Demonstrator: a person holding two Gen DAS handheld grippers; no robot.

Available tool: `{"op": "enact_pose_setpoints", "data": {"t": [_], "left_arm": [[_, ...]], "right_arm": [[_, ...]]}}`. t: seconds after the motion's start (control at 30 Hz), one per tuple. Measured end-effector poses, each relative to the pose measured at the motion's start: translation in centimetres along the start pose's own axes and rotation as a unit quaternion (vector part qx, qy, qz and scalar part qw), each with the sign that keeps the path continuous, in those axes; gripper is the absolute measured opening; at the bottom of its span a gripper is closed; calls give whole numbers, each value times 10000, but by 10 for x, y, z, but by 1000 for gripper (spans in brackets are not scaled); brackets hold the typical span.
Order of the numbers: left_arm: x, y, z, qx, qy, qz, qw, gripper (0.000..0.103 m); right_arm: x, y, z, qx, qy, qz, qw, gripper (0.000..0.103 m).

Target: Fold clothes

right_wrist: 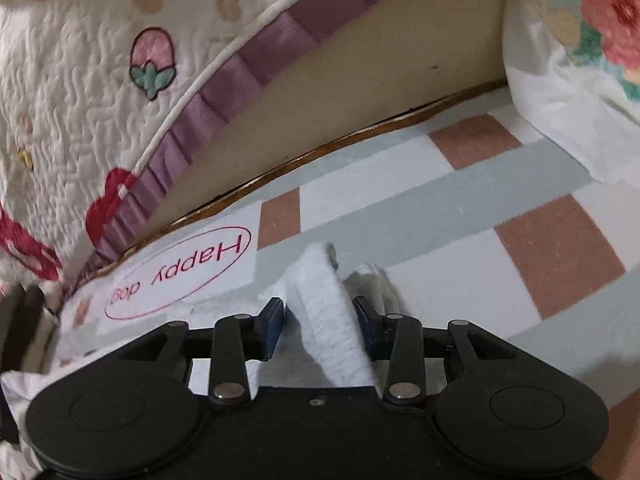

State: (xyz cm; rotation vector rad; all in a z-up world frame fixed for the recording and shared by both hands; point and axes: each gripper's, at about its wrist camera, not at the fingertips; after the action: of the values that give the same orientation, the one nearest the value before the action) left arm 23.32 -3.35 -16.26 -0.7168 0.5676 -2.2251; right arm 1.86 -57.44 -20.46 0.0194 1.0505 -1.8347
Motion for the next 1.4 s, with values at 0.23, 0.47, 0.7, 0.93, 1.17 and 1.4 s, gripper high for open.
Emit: {"op": "enact_pose_setpoints", "data": {"t": [0.23, 0.47, 0.7, 0.93, 1.17, 1.4], "left_arm": [[34, 33, 14, -174, 1063, 868, 9904, 3], [13, 35, 14, -26, 132, 1339, 9909, 8], [-6, -13, 25, 410, -341, 1897, 9804, 31], [45, 10, -8, -191, 147, 263, 9994, 31], [27, 13, -30, -398, -42, 1881, 9813, 41], [-44, -47, -39, -257, -1612, 1534, 9746, 44]], "right_arm": [[-11, -6, -3, 460, -151, 262, 9985, 6], [-15, -22, 3, 667, -190, 9, 9976, 6], [-7, -4, 24, 555, -138, -1618, 9852, 41], [-92, -33, -34, 609, -2277, -254, 9715, 53], [-99, 15, -50, 249, -2778, -1152, 9534, 53], [-46, -4, -11, 625, -1499, -1913, 9680, 58]]}}
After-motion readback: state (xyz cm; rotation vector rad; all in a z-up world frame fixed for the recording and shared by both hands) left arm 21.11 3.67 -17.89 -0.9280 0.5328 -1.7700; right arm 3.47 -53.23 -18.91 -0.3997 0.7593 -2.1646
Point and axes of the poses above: each gripper's, at about its wrist camera, not at the fingertips, and y roughly the way its jaws point, x to its right, z to its top
